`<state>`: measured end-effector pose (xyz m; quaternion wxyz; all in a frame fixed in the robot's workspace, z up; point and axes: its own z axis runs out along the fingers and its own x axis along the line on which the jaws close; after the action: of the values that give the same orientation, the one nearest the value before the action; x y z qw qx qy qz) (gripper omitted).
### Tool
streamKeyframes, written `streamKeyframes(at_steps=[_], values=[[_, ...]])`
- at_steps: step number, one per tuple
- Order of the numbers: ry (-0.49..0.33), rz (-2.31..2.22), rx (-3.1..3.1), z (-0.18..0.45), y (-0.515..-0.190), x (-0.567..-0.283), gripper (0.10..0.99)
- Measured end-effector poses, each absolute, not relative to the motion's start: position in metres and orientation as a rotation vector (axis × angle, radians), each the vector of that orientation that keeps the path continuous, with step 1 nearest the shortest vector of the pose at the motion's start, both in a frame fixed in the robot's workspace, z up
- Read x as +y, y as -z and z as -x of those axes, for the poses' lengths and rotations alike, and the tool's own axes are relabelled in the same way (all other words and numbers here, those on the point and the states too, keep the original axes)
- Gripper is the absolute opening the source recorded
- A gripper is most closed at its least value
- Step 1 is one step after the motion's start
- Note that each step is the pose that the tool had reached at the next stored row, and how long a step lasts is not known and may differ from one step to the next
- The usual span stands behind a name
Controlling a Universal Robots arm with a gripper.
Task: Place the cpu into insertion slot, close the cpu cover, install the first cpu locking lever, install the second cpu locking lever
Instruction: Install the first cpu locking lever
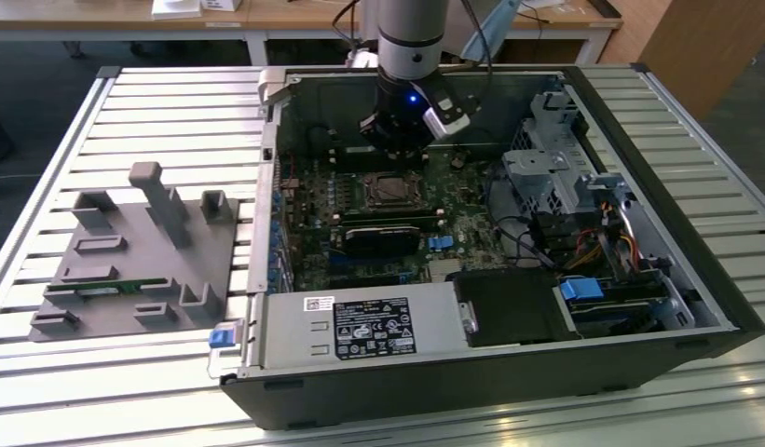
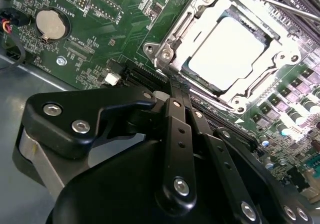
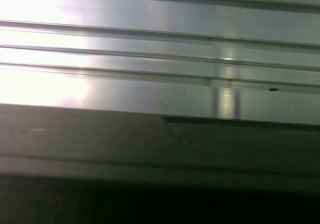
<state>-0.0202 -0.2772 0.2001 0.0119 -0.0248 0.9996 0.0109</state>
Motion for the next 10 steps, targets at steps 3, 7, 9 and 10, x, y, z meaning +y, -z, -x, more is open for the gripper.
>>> streamKeyframes(at_steps=[3,7,9,10], values=[[-0.027,0.077,3.117,0.0195,-0.1986,-0.2767,0.106],[-0.024,0.077,3.117,0.0191,-0.1968,-0.2756,0.106],[-0.024,0.077,3.117,0.019,-0.1964,-0.2752,0.106],[-0.025,0.077,3.117,0.0189,-0.1963,-0.275,0.106]])
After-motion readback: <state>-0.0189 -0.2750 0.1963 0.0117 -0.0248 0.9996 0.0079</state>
